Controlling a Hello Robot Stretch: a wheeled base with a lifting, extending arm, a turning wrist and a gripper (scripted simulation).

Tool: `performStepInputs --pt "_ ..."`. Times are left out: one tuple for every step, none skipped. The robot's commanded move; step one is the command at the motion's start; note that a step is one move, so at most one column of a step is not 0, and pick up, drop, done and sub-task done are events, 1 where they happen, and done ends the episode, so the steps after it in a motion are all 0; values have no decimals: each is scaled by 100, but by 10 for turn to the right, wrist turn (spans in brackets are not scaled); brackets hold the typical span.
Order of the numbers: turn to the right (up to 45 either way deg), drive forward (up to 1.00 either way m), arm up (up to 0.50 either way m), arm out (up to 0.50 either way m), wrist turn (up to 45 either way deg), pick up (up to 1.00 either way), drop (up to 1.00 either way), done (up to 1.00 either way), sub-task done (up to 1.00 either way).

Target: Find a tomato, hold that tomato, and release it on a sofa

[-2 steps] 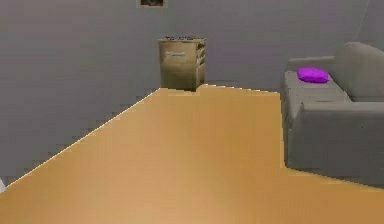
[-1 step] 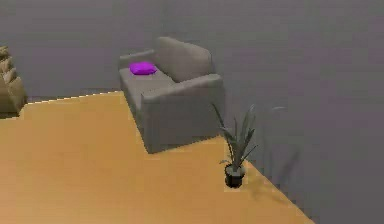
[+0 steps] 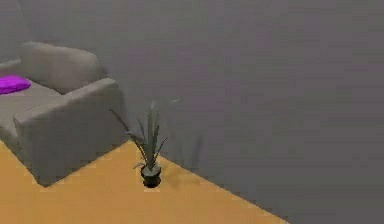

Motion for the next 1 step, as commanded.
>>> performStepInputs --pt "0 5 0 0 0 0 0 0 0"
